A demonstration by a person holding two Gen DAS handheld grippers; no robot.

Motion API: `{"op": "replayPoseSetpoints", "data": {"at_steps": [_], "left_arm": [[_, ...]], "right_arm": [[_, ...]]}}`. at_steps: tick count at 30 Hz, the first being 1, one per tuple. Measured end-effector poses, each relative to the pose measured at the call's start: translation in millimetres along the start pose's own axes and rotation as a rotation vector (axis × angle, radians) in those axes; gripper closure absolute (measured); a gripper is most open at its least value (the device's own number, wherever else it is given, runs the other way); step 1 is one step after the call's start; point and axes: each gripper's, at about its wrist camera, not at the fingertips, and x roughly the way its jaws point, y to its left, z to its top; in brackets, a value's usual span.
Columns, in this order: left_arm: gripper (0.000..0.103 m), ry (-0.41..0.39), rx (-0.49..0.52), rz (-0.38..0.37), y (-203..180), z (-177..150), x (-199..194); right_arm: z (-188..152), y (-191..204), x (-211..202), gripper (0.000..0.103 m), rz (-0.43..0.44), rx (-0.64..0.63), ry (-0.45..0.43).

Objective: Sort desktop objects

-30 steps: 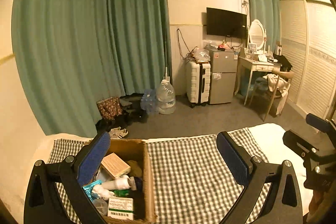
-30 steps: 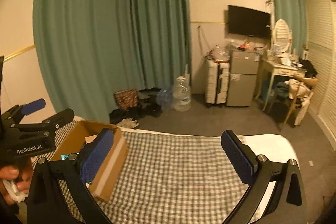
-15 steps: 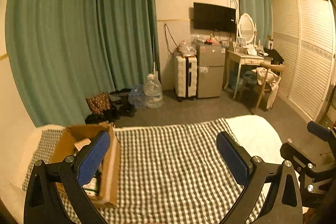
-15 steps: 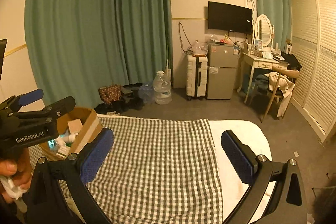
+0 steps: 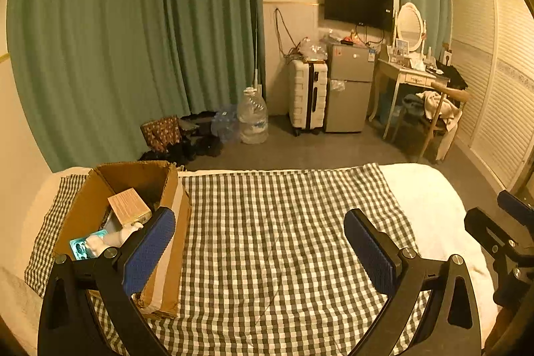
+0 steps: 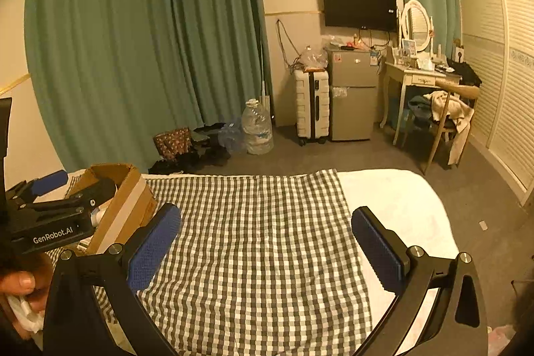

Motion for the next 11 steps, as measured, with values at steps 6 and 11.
{"op": "replayPoseSetpoints", "data": {"at_steps": [6,11], "left_arm": [[0.0,0.028,-0.014,0.005,5.5,-7.7,20.9],[0.0,0.062,-0.018,0.012,11.6,-15.3,39.5]], "right_arm": [[-5.3,4.4,25.3,0.0,0.009,-0.001,0.031],[-11.0,8.0,43.2,0.0,0.016,-0.004,0.052]]}}
